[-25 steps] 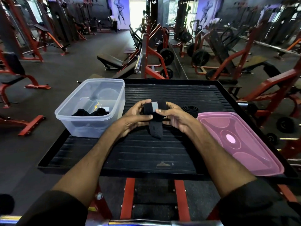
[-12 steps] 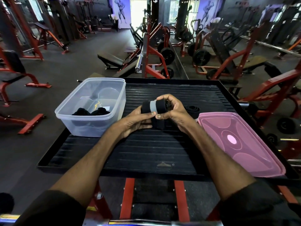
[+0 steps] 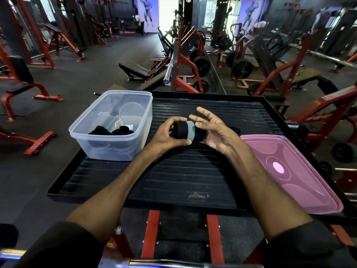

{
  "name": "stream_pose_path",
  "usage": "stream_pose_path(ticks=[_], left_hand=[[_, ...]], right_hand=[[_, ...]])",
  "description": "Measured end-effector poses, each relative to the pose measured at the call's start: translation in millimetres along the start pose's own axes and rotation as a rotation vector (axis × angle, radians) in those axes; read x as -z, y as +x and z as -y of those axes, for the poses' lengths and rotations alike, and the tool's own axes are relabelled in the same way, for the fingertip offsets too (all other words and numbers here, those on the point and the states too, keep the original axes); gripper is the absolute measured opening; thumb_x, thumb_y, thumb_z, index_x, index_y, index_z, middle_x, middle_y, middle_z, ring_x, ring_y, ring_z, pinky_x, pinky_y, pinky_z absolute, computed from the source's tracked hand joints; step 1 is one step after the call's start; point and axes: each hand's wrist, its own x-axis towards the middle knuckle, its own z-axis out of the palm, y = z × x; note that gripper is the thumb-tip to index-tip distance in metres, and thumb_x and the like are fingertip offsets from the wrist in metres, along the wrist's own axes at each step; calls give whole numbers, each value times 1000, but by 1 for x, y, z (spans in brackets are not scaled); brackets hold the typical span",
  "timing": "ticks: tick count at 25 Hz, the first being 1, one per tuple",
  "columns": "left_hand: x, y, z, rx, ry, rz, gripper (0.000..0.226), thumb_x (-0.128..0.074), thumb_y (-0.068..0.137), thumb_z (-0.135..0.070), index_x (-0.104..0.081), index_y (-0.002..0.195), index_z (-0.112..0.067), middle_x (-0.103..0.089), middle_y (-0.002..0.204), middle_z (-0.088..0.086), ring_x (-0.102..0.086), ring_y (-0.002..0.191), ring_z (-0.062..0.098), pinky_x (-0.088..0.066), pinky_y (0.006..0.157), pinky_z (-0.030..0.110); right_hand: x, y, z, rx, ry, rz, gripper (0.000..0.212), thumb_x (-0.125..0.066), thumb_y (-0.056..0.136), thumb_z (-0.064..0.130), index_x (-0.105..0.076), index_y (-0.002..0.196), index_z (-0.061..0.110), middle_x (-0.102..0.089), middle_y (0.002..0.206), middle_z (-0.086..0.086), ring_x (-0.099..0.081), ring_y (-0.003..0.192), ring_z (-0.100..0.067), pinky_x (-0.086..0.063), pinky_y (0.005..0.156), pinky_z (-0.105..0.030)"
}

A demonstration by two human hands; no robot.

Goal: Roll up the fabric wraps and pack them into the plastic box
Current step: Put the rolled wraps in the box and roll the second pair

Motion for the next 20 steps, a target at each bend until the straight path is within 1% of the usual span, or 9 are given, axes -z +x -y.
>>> stream_pose_path(ticks=[3, 5, 7, 10, 12, 14, 16, 18, 20], left_hand=[[-3, 0, 2, -82, 30, -9, 67, -90, 61, -4, -61, 116, -29, -65, 124, -10, -60, 120, 11, -49, 104, 28], [-4, 1, 2, -111, 22, -43, 66, -89, 61, -7, -61, 114, -33, -66, 120, -18, -61, 119, 7, -49, 103, 28], [-3, -1, 2, -149, 75, -81, 64, -91, 63, -12, -62, 117, -30, -65, 122, -15, -60, 122, 10, -48, 106, 31], [-2, -3, 1, -244, 252, -103, 64, -93, 66, -18, -62, 123, -17, -66, 124, -5, -61, 121, 10, -46, 108, 31], [-2, -4, 0, -285, 311, -111, 64, -93, 67, -17, -62, 123, -13, -66, 121, -11, -60, 119, 3, -46, 106, 27], [-1, -6, 0, -310, 347, -124, 64, -93, 68, -18, -61, 123, -13, -62, 119, -19, -58, 116, -5, -46, 104, 22], [-2, -7, 1, -310, 374, -134, 65, -93, 68, -20, -59, 123, -14, -59, 119, -22, -56, 115, -11, -44, 101, 15], [-4, -8, 0, -305, 380, -141, 67, -92, 69, -21, -56, 125, -14, -58, 120, -18, -54, 115, -11, -41, 100, 12], [-6, -8, -3, -297, 365, -135, 67, -90, 72, -20, -53, 126, -13, -57, 122, -9, -54, 116, -1, -42, 102, 17]], right_hand=[[-2, 1, -7, -116, -223, -39, 43, -77, 75, 31, -66, 116, 34, -71, 111, 5, -62, 109, -18, -44, 100, -48], [-1, -1, -10, -110, -253, -19, 20, -75, 85, 36, -70, 104, 33, -74, 99, 11, -63, 104, -14, -47, 93, -41], [-3, -1, -8, -92, -227, -52, 10, -70, 92, 34, -68, 100, 29, -75, 92, 11, -65, 95, -11, -48, 87, -36], [-3, 0, -11, -122, -218, -70, 30, -71, 90, 39, -65, 114, 22, -74, 98, 5, -66, 94, -15, -49, 87, -37], [-5, -1, -13, -154, -255, -56, 41, -70, 90, 44, -62, 124, 22, -73, 100, 4, -67, 90, -14, -49, 84, -35], [-7, -2, -12, -155, -273, -45, 37, -71, 89, 45, -63, 117, 23, -74, 94, 4, -67, 83, -15, -50, 78, -33], [-8, -2, -12, -121, -278, -97, 50, -81, 80, 47, -65, 119, 20, -76, 98, 1, -69, 90, -21, -52, 80, -36], [-11, 0, -13, -52, -288, -168, 64, -87, 67, 48, -67, 121, 20, -77, 109, -2, -70, 106, -26, -53, 92, -44], [-17, -1, -10, 26, -331, -217, 60, -90, 65, 41, -69, 118, 21, -77, 112, 0, -71, 107, -22, -54, 91, -43]])
